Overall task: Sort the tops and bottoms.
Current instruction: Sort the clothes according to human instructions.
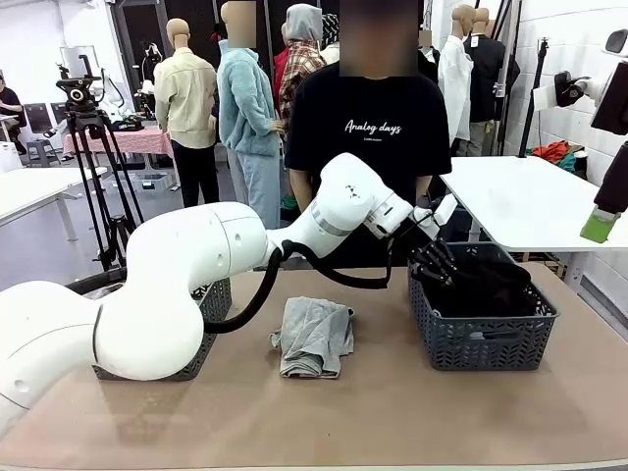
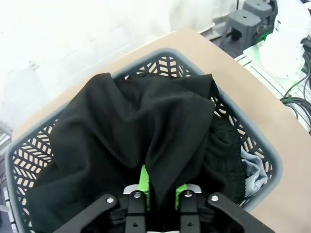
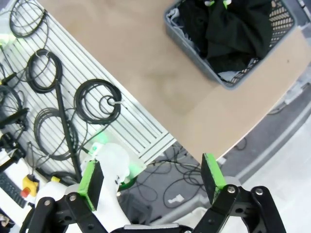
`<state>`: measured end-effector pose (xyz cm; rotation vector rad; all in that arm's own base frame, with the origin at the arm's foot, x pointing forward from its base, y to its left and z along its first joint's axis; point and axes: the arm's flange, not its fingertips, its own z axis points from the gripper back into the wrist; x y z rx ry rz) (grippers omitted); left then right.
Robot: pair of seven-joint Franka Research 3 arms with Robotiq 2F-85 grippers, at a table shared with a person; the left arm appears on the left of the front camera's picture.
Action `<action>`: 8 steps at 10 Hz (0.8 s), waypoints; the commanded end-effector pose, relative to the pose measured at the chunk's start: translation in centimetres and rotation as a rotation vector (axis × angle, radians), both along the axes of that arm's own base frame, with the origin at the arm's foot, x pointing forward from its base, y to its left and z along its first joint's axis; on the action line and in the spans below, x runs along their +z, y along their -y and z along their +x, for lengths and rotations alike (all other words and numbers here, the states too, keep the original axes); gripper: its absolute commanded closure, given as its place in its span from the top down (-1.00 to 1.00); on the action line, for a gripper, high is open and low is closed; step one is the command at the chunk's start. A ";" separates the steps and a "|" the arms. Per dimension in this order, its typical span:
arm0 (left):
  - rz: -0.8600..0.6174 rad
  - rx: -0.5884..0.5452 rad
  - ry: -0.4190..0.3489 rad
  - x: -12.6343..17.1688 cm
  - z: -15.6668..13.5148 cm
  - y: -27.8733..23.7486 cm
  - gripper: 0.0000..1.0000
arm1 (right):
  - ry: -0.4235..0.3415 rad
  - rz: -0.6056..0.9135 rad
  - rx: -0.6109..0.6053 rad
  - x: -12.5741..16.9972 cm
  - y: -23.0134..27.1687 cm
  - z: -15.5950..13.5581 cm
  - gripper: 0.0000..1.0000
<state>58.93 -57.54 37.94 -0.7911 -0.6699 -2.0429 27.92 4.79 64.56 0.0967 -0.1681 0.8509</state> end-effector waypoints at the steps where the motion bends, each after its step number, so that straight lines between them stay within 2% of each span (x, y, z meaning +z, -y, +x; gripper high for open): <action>1: 0.042 0.000 0.041 1.8 5.5 5.1 0.54 | -0.007 -0.007 -0.014 0.2 -0.2 0.0 1.00; 2: 0.050 0.006 0.046 2.5 5.4 5.3 0.94 | -0.007 -0.007 -0.014 0.2 -0.2 0.0 1.00; 5: 0.060 0.018 0.059 3.9 5.6 5.4 0.94 | -0.007 -0.007 -0.014 0.2 -0.2 0.0 1.00; 8: 0.075 -0.005 0.082 6.6 5.1 6.1 0.94 | -0.007 -0.007 -0.014 0.2 -0.2 0.0 1.00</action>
